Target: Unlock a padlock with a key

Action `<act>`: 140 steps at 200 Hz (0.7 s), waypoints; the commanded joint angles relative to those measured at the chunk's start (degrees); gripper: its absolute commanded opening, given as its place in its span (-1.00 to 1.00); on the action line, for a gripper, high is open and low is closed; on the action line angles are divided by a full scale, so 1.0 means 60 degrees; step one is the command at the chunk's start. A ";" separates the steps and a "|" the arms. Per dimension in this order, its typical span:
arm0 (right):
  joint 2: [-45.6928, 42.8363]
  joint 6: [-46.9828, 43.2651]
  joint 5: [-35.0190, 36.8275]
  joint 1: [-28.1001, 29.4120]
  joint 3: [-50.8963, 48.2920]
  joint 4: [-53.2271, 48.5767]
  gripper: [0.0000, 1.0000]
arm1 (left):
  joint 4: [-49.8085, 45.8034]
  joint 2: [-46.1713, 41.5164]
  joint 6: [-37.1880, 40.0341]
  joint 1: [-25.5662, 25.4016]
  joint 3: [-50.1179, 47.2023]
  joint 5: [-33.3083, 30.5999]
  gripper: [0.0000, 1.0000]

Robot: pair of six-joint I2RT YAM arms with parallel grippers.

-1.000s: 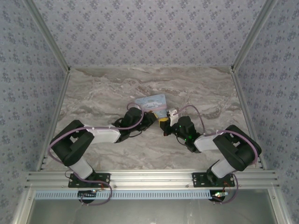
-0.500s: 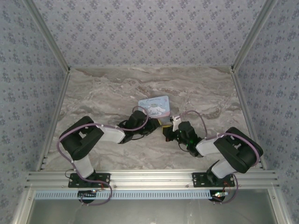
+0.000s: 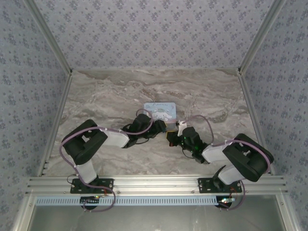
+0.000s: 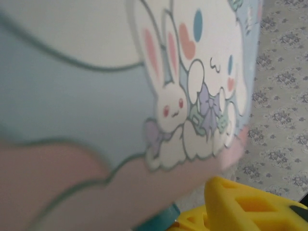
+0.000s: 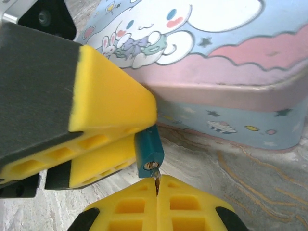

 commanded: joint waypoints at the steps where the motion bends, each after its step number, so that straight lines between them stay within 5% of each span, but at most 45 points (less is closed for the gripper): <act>1: -0.0320 0.0530 0.0033 0.0023 0.0119 -0.0224 -1.00 | -0.0798 -0.0707 0.0065 0.0027 -0.0285 -0.0307 0.16; 35: -0.0550 0.1039 -0.0125 0.0006 0.0280 -0.0808 -1.00 | -0.1344 -0.1378 0.0113 0.0036 -0.0572 -0.0358 0.40; 78: -0.0718 0.2217 -0.0355 0.0009 0.0398 -0.1261 -1.00 | -0.1330 -0.2756 -0.0103 0.0035 -0.1623 -0.1021 0.45; 140: -0.0720 0.3911 -0.0437 0.0030 0.0473 -0.1059 -1.00 | 0.0295 -0.2894 -0.1251 -0.0129 -0.2140 -0.0708 0.07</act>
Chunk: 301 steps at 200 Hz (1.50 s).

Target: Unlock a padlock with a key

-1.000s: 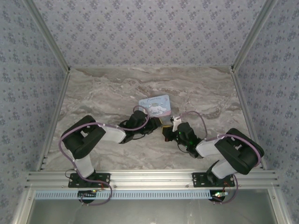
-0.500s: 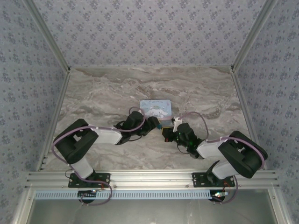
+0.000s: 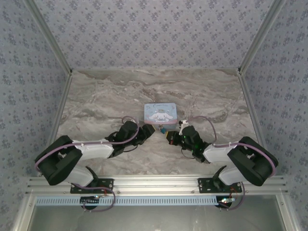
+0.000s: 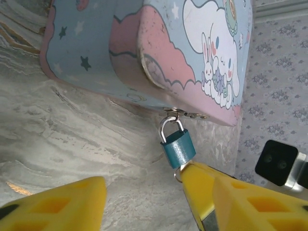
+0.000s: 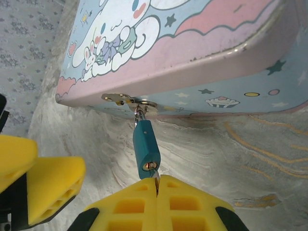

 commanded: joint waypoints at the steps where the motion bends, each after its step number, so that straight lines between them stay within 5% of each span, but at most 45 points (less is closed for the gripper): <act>1: -0.0181 0.1002 -0.0098 0.0034 0.0254 0.0060 -1.00 | 0.1135 0.0255 -0.0600 -0.0143 0.0050 0.0143 0.07; 185: -0.0197 0.2171 0.0195 0.0378 0.0408 -0.0116 -0.99 | 0.4135 0.3321 -0.2198 -0.0561 0.0723 0.0076 -0.44; 301: -0.0225 0.2417 0.0210 0.0385 0.0386 -0.0005 -0.98 | 0.4221 0.3673 -0.2400 -0.0666 0.0944 0.0164 -0.46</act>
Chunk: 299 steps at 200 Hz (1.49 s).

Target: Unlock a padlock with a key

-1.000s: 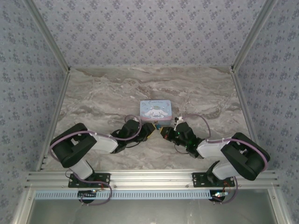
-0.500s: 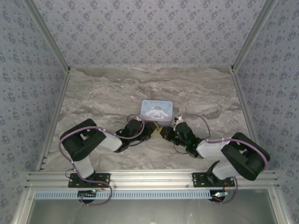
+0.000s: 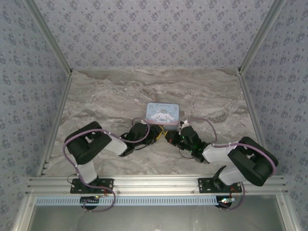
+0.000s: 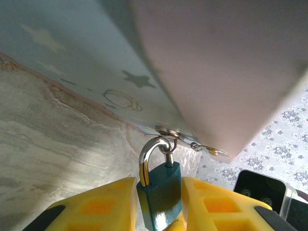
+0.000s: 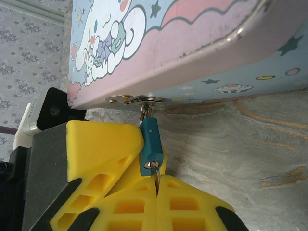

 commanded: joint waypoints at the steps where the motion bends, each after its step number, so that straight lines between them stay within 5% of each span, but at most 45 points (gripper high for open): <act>1: -0.0199 0.0175 0.0093 0.0104 0.0251 0.0137 -0.98 | 0.0327 0.0187 -0.0072 -0.0147 0.0248 0.0058 -0.46; 84: -0.1042 -0.0337 0.0499 0.0110 0.0180 -0.1056 -0.82 | 0.0161 -0.0206 -0.0006 -0.0146 -0.0044 -0.0355 -0.78; 112: -0.1590 -0.0766 0.0736 0.0032 0.0009 -0.1652 -0.34 | 0.0104 -0.0315 0.0052 -0.0147 -0.0125 -0.0465 -0.80; 226: -0.5358 -0.4940 0.1848 -0.0926 0.0003 -0.5616 0.60 | -0.0528 -0.1049 0.0367 0.0066 -0.0389 -0.0601 -0.89; 253: -0.6301 -0.5715 0.1789 -0.1496 -0.0074 -0.5856 0.99 | -0.1047 -0.1446 0.0557 0.0163 -0.0398 -0.0615 -0.90; 299: -0.7493 -0.5681 0.1412 -0.2504 -0.0449 -0.5618 1.00 | -0.1667 -0.1946 0.0703 0.0234 -0.0382 -0.0652 -0.91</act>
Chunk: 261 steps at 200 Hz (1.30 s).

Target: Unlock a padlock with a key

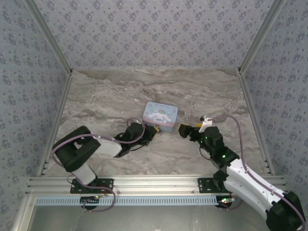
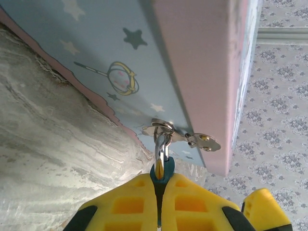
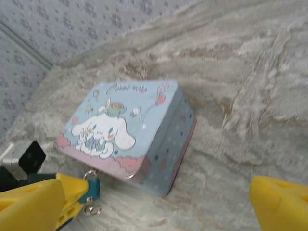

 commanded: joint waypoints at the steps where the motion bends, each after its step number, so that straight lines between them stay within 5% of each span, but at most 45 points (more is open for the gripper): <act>1: -0.0455 -0.0205 -0.0129 -0.0444 -0.0269 -0.0128 1.00 | -0.0205 -0.0453 0.0272 0.0075 0.0092 -0.0171 -0.91; 83: -0.0748 -0.2112 -0.0620 -0.0450 -0.0332 -0.0285 1.00 | -0.0587 -0.0633 0.0126 0.0096 0.0289 -0.0055 -0.93; 155: -0.0079 -0.5422 0.1132 0.1950 -0.0280 0.0372 1.00 | -0.0798 -0.0725 0.0088 0.0091 0.0385 -0.0084 -0.94; 261: 0.4356 -1.1205 0.3580 0.4977 0.0348 0.3463 0.94 | -0.0770 -0.0736 -0.0048 0.0132 0.0370 0.0040 -0.95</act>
